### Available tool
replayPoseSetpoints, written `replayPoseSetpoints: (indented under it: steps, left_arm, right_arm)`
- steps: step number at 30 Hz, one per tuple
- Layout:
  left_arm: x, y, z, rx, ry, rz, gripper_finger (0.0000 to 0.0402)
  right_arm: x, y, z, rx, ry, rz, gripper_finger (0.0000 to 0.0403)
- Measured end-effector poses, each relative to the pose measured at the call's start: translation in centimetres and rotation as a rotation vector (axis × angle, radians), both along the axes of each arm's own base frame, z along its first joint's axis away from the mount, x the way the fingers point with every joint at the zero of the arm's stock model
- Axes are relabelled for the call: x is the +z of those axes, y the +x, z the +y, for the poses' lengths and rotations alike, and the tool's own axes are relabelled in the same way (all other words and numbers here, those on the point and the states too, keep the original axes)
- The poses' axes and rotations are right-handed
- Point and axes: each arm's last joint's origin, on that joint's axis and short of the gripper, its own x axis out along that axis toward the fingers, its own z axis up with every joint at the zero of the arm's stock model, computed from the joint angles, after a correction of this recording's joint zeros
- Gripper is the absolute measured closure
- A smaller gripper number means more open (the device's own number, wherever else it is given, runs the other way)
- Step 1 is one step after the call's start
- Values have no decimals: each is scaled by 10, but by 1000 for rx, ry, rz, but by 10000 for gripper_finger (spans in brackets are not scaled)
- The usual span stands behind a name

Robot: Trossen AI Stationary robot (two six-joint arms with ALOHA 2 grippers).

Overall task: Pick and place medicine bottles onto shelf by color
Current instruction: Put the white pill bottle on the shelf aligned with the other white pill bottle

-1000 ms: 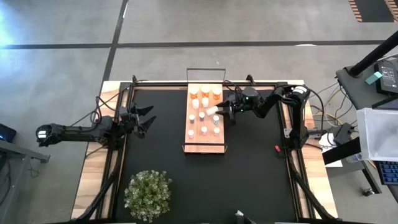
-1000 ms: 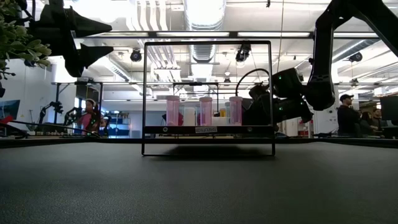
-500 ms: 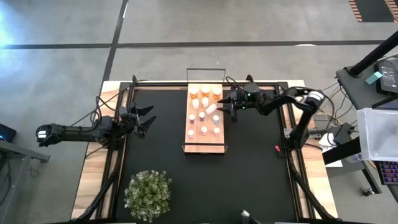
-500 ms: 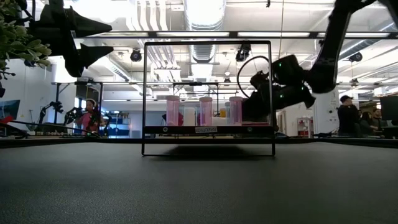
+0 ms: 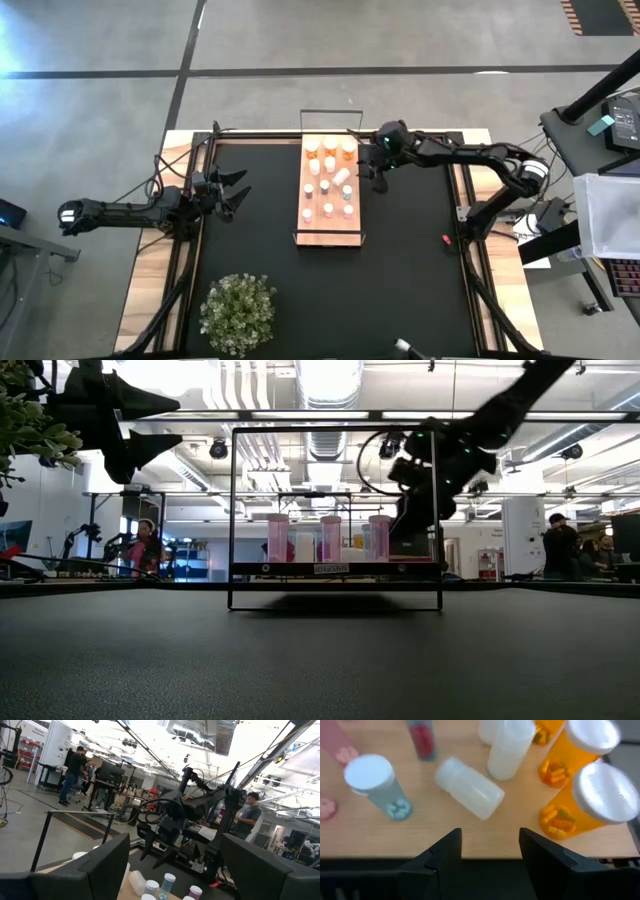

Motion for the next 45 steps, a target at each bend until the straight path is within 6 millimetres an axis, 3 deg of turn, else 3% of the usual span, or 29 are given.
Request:
replayPoseSetpoints:
  steps: [10, 22, 45]
  left_arm:
    - [0, 0, 0, 0, 0, 0, 107]
    - [0, 0, 0, 0, 0, 0, 107]
    - [0, 0, 0, 0, 0, 0, 107]
  right_arm:
    - [15, 38, -11, 170, -31, 183, 213]
    - [21, 73, -13, 284, -39, 254, 213]
    - [1, 87, -5, 324, -11, 292, 213]
